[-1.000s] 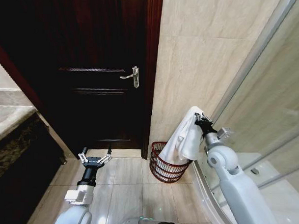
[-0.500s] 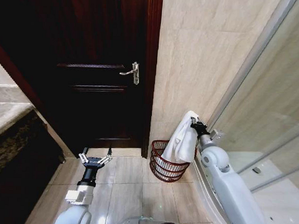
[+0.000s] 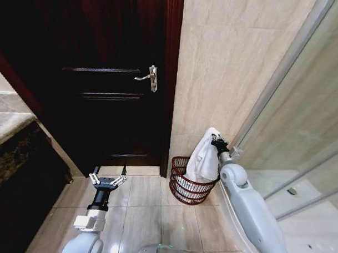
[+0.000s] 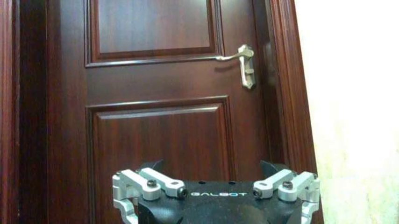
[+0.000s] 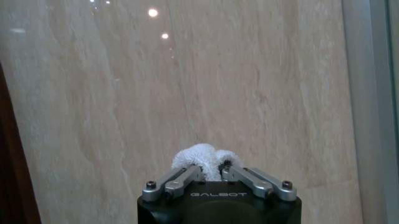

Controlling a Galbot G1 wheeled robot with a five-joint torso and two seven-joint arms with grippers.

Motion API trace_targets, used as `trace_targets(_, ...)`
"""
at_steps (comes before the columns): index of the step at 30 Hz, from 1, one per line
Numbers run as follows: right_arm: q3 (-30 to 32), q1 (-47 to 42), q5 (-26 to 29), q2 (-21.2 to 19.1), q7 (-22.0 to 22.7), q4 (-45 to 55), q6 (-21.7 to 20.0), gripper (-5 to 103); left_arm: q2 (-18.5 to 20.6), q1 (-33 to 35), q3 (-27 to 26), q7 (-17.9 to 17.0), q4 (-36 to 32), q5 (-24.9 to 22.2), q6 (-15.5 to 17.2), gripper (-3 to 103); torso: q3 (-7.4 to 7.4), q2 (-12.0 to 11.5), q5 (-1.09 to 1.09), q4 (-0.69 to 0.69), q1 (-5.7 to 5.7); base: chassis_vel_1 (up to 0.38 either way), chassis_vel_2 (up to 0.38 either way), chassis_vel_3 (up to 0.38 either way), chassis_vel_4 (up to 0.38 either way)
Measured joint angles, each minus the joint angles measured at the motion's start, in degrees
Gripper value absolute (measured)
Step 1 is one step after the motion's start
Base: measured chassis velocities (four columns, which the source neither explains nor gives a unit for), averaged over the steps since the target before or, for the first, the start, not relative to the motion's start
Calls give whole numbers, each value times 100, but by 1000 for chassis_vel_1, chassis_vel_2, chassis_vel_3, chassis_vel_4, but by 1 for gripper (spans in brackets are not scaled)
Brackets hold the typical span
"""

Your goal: Discard the used towel into the hamper.

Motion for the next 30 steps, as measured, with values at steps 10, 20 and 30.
trace_targets(10,25,-97,-126,102,-166,-227,120,8,-38,-34,29,20,69,4,-56,100,-158,-258,1,-1,-101,0,0,0,0)
trace_targets(20,-51,22,-197,207,-182,-439,302,8,-31,-22,-49,42,69,-8,-146,100,-303,-486,0,0,-184,0,0,0,0)
trace_targets(30,-64,202,-202,35,-76,-246,261,8,-73,11,-40,56,77,-4,-225,100,-439,-717,-2,0,-278,0,0,0,0)
